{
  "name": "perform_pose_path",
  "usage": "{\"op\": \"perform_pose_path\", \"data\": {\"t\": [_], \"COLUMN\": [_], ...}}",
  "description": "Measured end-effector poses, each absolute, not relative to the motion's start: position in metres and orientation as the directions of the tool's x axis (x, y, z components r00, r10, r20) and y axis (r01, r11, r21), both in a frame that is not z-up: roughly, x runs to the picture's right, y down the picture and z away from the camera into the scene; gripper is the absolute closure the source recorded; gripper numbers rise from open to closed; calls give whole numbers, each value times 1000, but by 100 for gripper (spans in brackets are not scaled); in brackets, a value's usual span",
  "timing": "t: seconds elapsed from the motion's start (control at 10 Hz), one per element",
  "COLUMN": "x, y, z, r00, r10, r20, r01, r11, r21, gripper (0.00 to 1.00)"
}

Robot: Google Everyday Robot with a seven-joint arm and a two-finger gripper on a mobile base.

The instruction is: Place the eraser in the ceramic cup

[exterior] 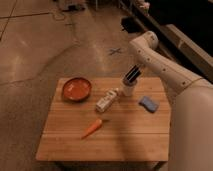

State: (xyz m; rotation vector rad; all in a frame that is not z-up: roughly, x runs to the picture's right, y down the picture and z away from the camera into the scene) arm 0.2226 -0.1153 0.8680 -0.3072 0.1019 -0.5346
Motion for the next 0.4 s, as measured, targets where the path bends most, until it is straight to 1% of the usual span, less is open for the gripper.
{"op": "perform_pose_path", "data": {"t": [0.3, 0.4], "x": [227, 227], "y": [-115, -117], "z": [868, 866], "r00": [853, 856], "r10": [-522, -517], "r20": [-16, 0], "r01": [491, 491], "r11": [813, 813], "r21": [-312, -313], "gripper": [20, 23]}}
